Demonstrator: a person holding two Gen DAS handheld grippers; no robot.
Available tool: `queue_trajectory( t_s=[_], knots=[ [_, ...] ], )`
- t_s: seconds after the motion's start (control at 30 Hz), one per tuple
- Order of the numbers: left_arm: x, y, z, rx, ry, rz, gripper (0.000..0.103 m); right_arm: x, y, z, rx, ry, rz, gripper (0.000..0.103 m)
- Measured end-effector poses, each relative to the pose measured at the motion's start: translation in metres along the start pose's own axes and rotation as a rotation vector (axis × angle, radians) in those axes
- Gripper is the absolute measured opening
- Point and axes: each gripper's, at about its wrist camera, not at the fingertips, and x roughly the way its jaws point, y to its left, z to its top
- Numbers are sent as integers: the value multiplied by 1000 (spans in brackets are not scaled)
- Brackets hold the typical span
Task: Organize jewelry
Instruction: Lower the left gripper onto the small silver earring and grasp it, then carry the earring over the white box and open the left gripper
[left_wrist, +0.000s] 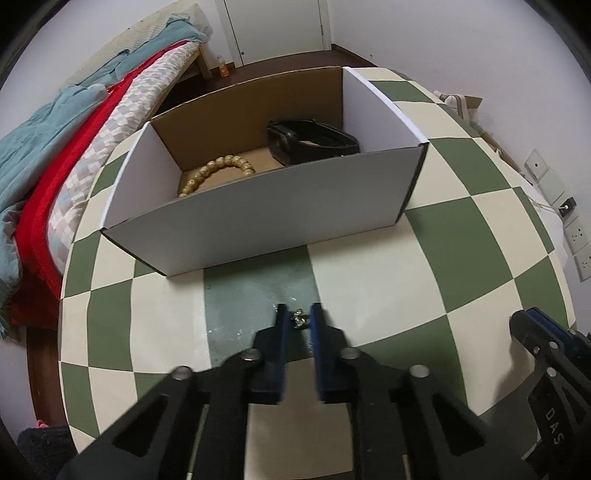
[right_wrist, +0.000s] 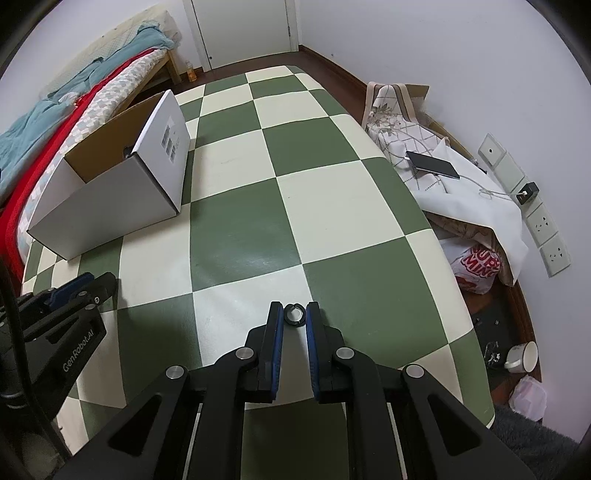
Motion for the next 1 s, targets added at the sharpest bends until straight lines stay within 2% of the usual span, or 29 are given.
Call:
queue_trajectory(
  t_s=[0.27, 0.53, 0.73, 0.87, 1.0],
  knots=[
    [-4, 8, -4, -26, 4, -16, 4, -11, -3, 4, 18, -20, 12, 13],
    [-40, 33, 1, -69, -45, -26, 4, -38, 9, 18, 4, -72, 69, 13],
    [-79, 80, 33, -168, -122, -42, 4, -67, 36, 43, -30, -134, 150, 13],
    [-79, 103, 60, -211, -135, -35, 4, -75, 62, 71, -63, -164, 204, 13],
    [-63, 118, 83, -223, -125, -6, 4, -69, 91, 98, -112, -178, 216, 13]
  ],
)
